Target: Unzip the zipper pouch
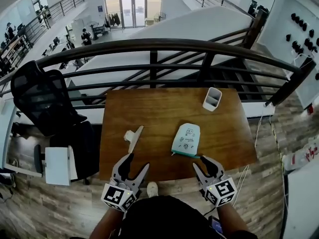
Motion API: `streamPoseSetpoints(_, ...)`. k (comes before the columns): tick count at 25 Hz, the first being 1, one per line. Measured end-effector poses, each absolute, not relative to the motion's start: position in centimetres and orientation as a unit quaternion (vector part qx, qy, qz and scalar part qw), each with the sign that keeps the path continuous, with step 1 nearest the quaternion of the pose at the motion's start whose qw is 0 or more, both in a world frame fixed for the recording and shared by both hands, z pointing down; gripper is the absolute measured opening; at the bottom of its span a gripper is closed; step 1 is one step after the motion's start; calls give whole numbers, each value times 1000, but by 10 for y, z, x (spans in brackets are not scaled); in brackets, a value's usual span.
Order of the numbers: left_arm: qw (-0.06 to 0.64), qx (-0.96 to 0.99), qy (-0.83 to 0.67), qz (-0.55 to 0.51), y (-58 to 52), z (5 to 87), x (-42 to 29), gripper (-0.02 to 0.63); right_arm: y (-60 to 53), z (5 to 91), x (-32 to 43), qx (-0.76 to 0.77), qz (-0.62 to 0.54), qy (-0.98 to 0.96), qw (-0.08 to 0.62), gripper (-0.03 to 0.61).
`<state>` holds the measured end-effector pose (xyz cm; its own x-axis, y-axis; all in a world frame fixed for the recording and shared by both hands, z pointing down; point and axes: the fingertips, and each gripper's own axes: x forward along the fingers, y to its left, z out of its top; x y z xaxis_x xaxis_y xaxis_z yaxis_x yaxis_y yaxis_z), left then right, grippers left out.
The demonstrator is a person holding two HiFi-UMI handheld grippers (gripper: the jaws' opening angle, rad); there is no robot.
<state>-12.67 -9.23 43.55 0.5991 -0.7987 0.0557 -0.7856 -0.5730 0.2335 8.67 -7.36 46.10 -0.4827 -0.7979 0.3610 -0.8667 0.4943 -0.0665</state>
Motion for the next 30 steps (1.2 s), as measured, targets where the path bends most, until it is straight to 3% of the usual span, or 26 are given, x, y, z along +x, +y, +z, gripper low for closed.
streamPoseSetpoints(4,113,900,-420,-12,-107,438,-124,276,-82,468,81,491,142,-851,122,140)
streamPoseSetpoints(13,132,912,-389,15,-126,448,-99,276,-94,493,83,469,167,-855,147,140)
streamPoseSetpoints(30,164,877,-447,62,-162,473,-87,276,-154,591,77,287,165,-886,324,173)
